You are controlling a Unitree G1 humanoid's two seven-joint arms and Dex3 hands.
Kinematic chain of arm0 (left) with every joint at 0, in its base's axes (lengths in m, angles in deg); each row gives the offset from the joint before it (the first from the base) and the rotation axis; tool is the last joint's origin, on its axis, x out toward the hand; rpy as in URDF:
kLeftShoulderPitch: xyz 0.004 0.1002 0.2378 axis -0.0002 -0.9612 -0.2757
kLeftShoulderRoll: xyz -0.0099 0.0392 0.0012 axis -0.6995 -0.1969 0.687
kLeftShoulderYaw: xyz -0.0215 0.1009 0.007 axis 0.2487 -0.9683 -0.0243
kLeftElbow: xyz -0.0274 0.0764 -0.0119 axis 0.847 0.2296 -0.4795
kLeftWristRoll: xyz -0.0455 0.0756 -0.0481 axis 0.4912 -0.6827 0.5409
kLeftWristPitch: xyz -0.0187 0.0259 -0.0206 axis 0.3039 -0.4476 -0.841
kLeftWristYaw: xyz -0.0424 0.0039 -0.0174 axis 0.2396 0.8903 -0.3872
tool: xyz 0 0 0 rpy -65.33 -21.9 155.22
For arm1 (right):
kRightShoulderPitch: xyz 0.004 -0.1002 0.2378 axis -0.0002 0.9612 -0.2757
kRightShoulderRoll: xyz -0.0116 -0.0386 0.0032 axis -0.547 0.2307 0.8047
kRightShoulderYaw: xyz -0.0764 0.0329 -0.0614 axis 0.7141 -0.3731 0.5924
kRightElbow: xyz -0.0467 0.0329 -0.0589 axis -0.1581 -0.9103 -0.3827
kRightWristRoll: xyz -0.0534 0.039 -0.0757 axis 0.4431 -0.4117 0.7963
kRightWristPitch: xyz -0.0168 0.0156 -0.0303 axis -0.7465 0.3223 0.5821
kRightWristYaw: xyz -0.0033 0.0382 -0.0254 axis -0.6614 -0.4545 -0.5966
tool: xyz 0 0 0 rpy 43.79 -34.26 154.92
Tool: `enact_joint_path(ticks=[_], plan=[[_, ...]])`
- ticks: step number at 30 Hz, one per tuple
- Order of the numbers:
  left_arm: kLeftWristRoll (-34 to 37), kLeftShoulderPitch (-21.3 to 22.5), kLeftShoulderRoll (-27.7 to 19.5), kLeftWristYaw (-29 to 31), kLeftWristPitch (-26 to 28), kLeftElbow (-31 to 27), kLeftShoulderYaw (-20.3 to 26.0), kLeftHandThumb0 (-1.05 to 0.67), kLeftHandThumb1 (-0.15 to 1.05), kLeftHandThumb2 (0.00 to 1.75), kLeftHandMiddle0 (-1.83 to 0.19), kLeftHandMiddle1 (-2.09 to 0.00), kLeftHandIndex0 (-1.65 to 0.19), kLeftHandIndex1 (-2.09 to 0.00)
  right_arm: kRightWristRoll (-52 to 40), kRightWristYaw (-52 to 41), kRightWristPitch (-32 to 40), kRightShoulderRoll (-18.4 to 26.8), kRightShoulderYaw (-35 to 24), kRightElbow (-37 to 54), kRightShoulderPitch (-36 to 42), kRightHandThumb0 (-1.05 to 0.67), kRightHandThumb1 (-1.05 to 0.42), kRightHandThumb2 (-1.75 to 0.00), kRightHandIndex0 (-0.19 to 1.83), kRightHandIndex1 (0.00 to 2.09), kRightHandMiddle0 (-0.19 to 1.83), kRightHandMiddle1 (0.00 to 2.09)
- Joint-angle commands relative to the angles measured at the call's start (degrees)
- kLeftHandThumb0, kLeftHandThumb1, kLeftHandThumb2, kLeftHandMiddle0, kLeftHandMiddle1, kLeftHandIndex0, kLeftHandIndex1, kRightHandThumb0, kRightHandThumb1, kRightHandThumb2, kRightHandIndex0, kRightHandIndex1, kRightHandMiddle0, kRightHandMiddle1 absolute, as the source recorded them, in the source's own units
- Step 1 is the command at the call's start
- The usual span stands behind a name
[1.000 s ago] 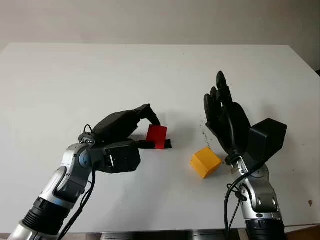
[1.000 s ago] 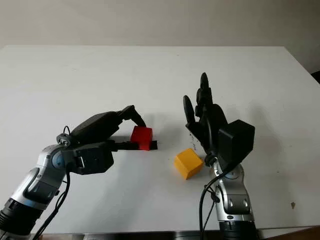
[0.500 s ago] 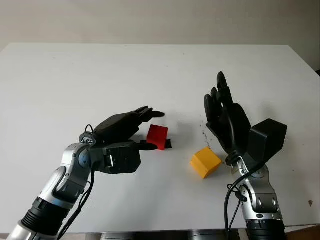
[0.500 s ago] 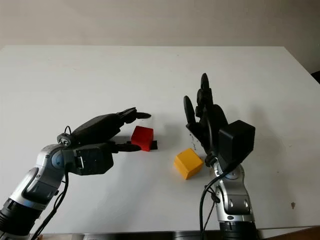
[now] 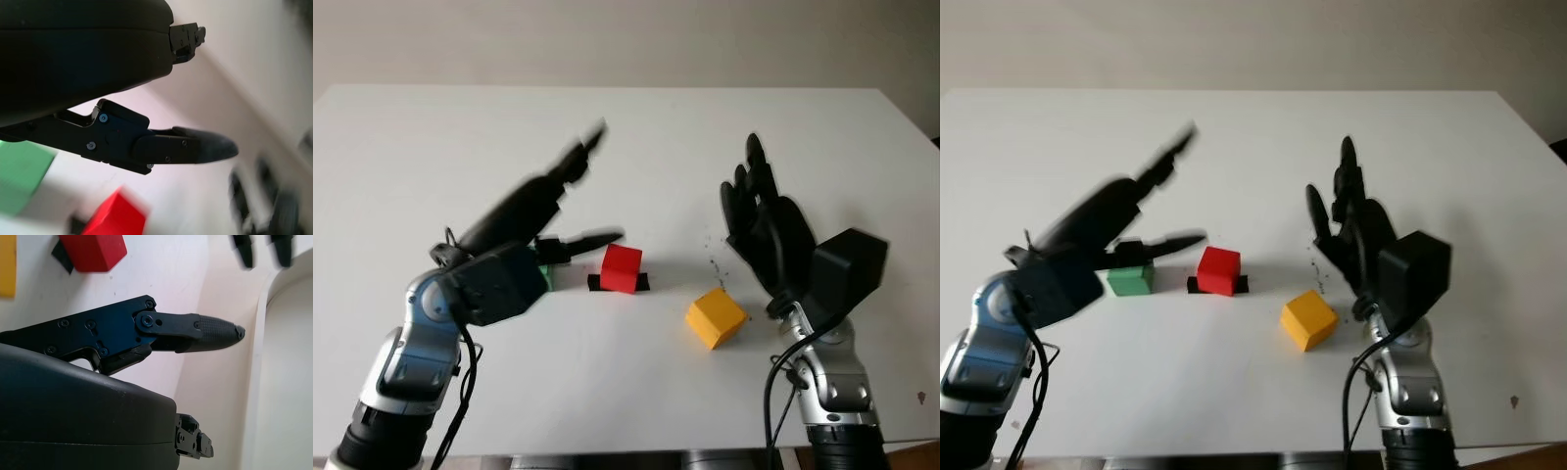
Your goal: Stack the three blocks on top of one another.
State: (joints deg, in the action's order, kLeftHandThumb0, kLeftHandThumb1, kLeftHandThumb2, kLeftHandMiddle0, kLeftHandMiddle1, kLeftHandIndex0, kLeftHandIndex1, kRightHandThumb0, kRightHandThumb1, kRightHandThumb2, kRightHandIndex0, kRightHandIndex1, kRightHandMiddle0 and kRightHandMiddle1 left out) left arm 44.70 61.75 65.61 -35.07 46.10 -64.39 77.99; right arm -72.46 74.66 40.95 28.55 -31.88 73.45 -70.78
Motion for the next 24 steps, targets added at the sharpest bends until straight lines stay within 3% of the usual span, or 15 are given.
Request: enact_joint_path(ticks=[1,3,7,12,18,24], plan=[[0.8,-0.8,0.7,-2.9,-2.6,1.2,2.5,-0.74,1.05,0.51,0.18,-0.01,0.19,-0.01,-1.7,-3.5,0.2,4.2,-1.4,2.4,-2.3,-0.66,-1.05,-0.32,-0.19,0.00,-0.16,0.02],[1.8,-1.4,0.6,-4.3,-3.3,1.7,4.0,-0.72,1.05,0.54,0.16,-0.04,0.16,-0.03,-3.1,-6.9,1.2,7.2,-2.2,3.0,-3.3,-0.62,-1.05,-0.19,-0.18,0.01,-0.14,0.04],[6.2,-4.7,3.7,-7.4,-3.7,3.0,7.0,-0.71,1.05,0.50,0.10,-0.06,0.10,-0.06,-0.8,-15.9,5.1,19.3,-1.6,7.9,-5.5,-0.61,-0.96,-0.07,-0.07,0.08,-0.02,0.10],[9.0,-9.2,6.2,-9.3,-4.6,3.5,8.3,-0.64,1.05,0.54,0.10,-0.05,0.12,-0.05,7.8,-23.6,-1.3,31.6,-0.1,12.4,-6.9,-0.62,-0.84,-0.04,0.18,0.12,0.33,0.12],[10.7,-12.8,8.4,-11.4,-6.0,4.0,9.4,-0.65,1.05,0.50,0.08,-0.06,0.10,-0.06,12.9,-27.6,-8.9,37.4,0.9,14.2,-4.9,-0.55,-0.77,-0.04,0.20,0.08,0.39,0.07],[10.9,-15.1,9.4,-11.9,-6.6,3.9,8.9,-0.62,1.05,0.50,0.09,-0.05,0.10,-0.06,17.7,-31.1,-9.6,40.0,4.1,15.1,-4.0,-0.52,-0.79,-0.06,0.18,0.06,0.35,0.04]])
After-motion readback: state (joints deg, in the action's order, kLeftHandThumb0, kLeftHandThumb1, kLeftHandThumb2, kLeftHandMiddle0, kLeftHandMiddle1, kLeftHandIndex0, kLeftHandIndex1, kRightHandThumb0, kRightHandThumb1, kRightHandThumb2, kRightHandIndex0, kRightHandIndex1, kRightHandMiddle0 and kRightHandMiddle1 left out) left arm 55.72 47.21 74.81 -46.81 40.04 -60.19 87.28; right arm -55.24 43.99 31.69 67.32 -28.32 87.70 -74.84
